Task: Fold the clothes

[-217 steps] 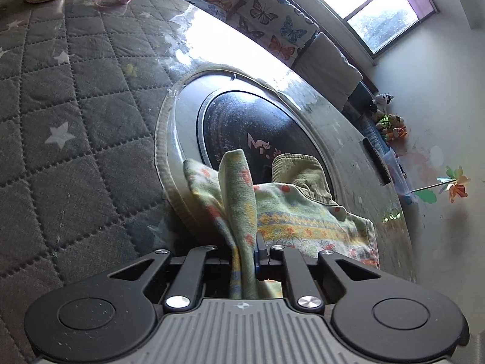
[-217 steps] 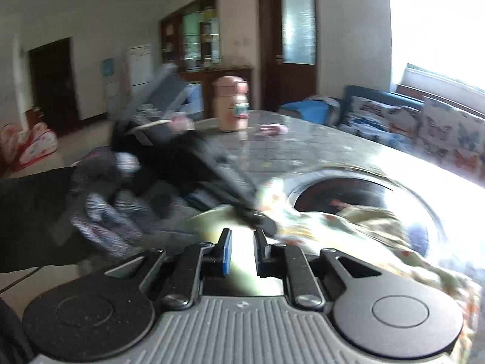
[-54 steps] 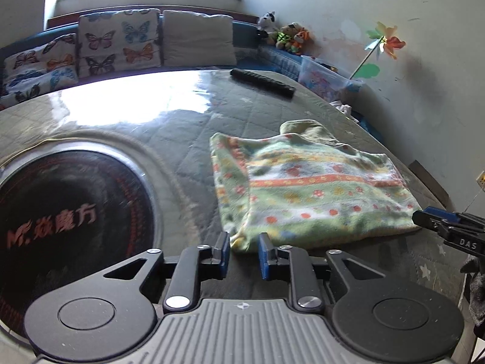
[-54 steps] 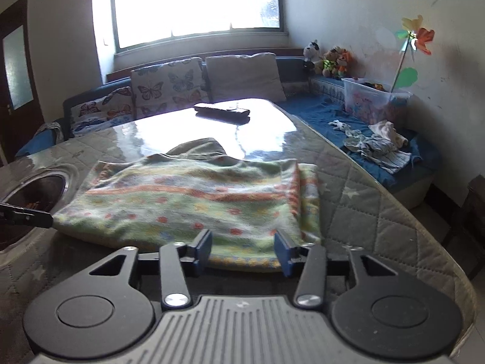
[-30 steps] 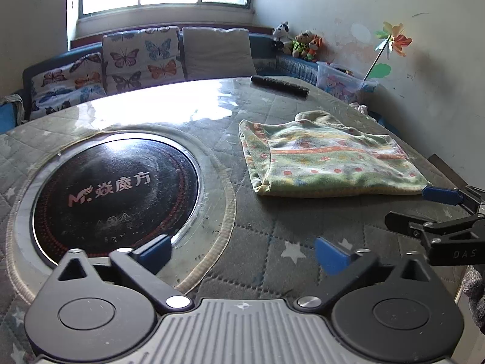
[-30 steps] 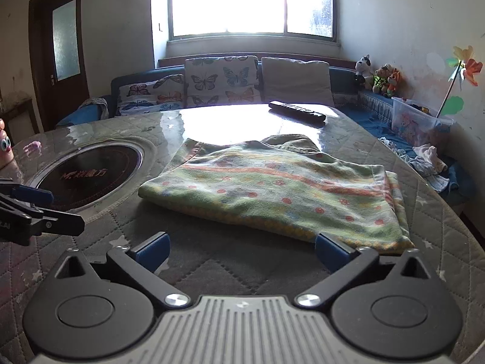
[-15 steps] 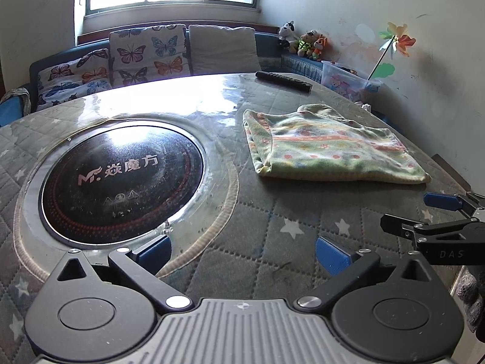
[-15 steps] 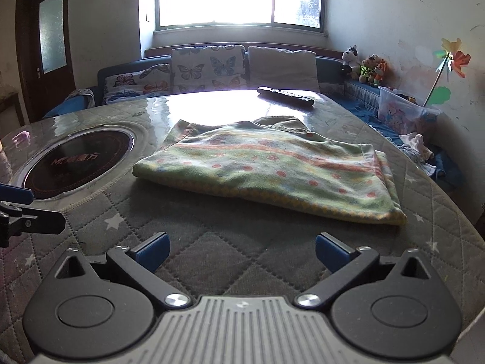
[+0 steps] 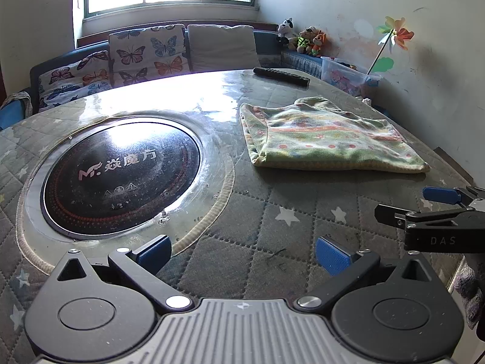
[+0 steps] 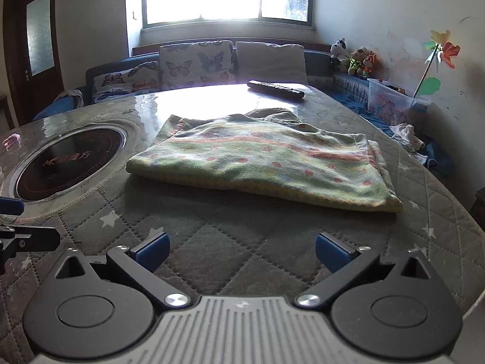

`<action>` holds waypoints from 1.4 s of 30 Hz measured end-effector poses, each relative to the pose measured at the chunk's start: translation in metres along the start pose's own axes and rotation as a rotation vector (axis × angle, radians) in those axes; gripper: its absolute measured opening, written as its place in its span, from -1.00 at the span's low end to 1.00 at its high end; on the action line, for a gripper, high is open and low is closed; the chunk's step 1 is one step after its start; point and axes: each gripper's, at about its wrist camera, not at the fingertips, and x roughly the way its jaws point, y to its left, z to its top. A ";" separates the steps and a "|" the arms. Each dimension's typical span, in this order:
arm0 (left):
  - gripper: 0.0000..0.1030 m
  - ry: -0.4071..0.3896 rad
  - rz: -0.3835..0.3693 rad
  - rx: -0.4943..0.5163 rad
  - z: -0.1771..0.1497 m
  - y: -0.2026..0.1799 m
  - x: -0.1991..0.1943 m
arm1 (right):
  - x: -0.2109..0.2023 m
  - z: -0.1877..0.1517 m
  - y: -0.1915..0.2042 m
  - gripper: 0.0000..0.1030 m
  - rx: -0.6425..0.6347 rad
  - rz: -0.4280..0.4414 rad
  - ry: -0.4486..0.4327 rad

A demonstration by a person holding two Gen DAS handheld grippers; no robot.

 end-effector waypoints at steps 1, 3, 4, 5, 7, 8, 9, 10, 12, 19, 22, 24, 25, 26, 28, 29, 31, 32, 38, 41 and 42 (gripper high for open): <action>1.00 0.000 0.001 0.000 0.000 0.000 0.000 | 0.000 0.000 0.000 1.00 0.002 -0.002 0.001; 1.00 0.000 0.004 -0.001 0.000 0.000 0.000 | 0.001 0.000 -0.001 1.00 0.007 -0.004 0.004; 1.00 0.001 0.005 -0.001 0.000 0.000 0.000 | 0.001 0.001 -0.001 1.00 0.010 -0.005 0.005; 1.00 0.001 0.006 -0.001 0.000 0.000 0.000 | 0.002 0.001 -0.001 1.00 0.011 -0.005 0.007; 1.00 0.003 0.009 -0.002 0.000 0.000 0.001 | 0.003 0.001 -0.001 1.00 0.015 -0.004 0.010; 1.00 0.004 0.010 -0.002 0.000 0.001 0.001 | 0.004 0.001 -0.001 1.00 0.016 -0.004 0.012; 1.00 0.004 0.011 -0.004 0.001 0.001 0.001 | 0.004 0.001 -0.001 1.00 0.018 -0.004 0.013; 1.00 0.005 0.011 -0.004 0.001 0.001 0.001 | 0.005 0.001 -0.001 1.00 0.019 -0.005 0.015; 1.00 0.006 0.011 -0.004 0.001 0.001 0.002 | 0.006 0.002 -0.001 1.00 0.022 -0.006 0.017; 1.00 0.011 0.009 -0.001 0.002 0.001 0.005 | 0.010 0.004 0.000 1.00 0.030 -0.007 0.026; 1.00 0.012 0.007 0.001 0.004 0.001 0.006 | 0.012 0.004 0.001 1.00 0.032 -0.008 0.031; 1.00 0.012 0.007 0.002 0.004 0.000 0.006 | 0.013 0.005 0.002 1.00 0.033 -0.008 0.032; 1.00 0.012 0.007 0.003 0.005 0.000 0.007 | 0.014 0.006 0.002 1.00 0.033 -0.009 0.033; 1.00 0.012 0.005 0.004 0.005 0.000 0.007 | 0.015 0.006 0.002 1.00 0.034 -0.010 0.034; 1.00 0.014 0.004 0.007 0.007 0.000 0.009 | 0.017 0.007 0.002 1.00 0.035 -0.011 0.036; 1.00 0.015 0.004 0.009 0.007 -0.001 0.010 | 0.017 0.008 0.002 1.00 0.036 -0.011 0.037; 1.00 0.016 0.003 0.012 0.009 -0.001 0.012 | 0.018 0.009 0.002 1.00 0.039 -0.012 0.037; 1.00 0.017 0.002 0.013 0.009 -0.002 0.013 | 0.019 0.010 0.002 1.00 0.040 -0.013 0.037; 1.00 0.015 -0.004 0.026 0.017 -0.005 0.018 | 0.023 0.013 0.001 1.00 0.044 -0.017 0.042; 1.00 0.017 -0.008 0.034 0.020 -0.007 0.021 | 0.024 0.014 0.001 1.00 0.048 -0.020 0.043; 1.00 0.018 -0.009 0.037 0.021 -0.007 0.022 | 0.025 0.015 0.000 1.00 0.049 -0.021 0.044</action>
